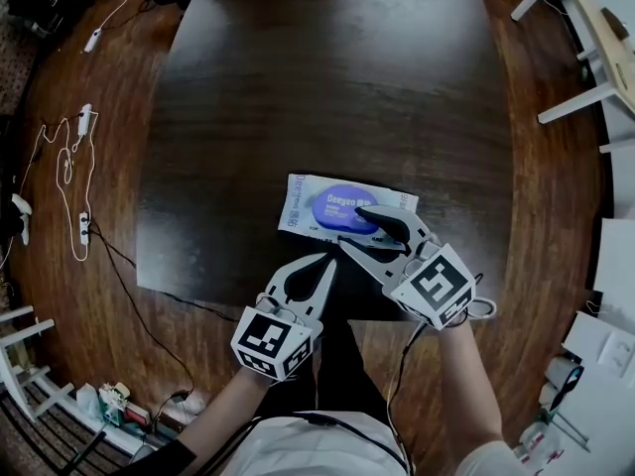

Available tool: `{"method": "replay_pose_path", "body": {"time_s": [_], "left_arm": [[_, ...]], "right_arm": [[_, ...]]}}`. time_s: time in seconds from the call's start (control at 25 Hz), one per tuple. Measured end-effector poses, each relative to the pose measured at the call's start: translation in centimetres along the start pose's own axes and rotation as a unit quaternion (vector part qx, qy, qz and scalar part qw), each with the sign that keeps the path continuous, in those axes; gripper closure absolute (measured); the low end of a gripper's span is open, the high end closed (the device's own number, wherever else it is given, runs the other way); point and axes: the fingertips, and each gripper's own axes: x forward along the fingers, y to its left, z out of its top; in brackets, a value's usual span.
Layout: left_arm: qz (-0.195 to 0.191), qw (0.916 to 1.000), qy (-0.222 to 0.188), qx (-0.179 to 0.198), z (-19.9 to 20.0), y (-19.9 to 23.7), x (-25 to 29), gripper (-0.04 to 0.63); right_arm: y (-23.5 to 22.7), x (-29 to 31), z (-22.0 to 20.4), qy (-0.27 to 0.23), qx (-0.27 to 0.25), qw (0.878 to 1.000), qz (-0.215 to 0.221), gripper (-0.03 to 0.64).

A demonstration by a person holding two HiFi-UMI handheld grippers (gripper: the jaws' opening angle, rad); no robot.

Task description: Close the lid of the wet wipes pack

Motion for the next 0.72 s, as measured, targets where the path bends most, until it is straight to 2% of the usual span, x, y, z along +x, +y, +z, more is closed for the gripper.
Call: {"method": "replay_pose_path", "body": {"time_s": [0.72], "left_arm": [[0.007, 0.9999, -0.014, -0.002, -0.2, 0.1, -2.1, 0.592]], "right_arm": [[0.8, 1.8, -3.6, 0.097, -0.013, 0.995, -0.012, 0.431]]}}
